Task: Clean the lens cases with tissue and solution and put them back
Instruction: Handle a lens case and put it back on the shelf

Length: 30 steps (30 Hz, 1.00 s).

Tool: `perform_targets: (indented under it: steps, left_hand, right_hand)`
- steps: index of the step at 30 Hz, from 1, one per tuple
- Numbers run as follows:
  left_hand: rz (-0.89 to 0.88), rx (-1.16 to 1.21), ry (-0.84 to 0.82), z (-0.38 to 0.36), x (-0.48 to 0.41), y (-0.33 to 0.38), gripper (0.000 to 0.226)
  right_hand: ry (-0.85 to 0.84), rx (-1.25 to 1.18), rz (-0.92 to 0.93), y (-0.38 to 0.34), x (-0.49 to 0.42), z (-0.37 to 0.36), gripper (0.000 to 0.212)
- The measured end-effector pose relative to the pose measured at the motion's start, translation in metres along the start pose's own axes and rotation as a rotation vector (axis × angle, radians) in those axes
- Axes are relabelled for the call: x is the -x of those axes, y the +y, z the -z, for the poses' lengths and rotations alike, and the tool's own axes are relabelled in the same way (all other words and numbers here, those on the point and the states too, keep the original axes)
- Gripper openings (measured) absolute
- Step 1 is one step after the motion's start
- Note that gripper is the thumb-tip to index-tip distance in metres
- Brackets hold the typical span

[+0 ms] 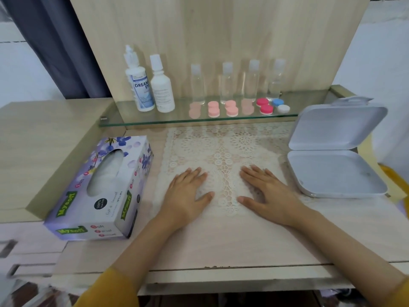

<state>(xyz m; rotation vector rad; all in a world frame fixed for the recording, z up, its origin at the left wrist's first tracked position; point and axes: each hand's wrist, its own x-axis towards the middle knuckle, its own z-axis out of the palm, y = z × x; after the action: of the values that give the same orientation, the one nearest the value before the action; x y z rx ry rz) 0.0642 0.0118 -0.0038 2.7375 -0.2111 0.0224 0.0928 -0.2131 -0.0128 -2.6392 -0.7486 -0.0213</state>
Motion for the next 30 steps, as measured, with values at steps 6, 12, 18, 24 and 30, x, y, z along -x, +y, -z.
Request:
perform_targets:
  steps: [6, 12, 18, 24, 30]
  left_hand:
    - [-0.054, 0.227, 0.463, 0.045, -0.029, 0.012, 0.029]
    - [-0.045, 0.192, 0.623, 0.078, -0.075, 0.011, 0.035]
    - [-0.013, -0.046, 0.447, 0.078, -0.100, 0.002, 0.043]
    - [-0.029, 0.006, 0.611, 0.076, -0.104, 0.000, 0.028]
    - [-0.002, 0.157, 0.650, 0.079, -0.101, 0.001, 0.017]
  right_hand:
    - [0.100, -0.114, 0.044, -0.003, 0.004, -0.001, 0.076]
    - [0.134, -0.137, 0.054, -0.004, 0.006, -0.002, 0.066]
    - [0.174, -0.104, 0.061, -0.005, 0.008, 0.000, 0.068]
    - [0.194, -0.114, 0.051, -0.005, 0.007, 0.000, 0.066]
    - [0.188, -0.123, 0.047, -0.004, 0.006, 0.000, 0.065]
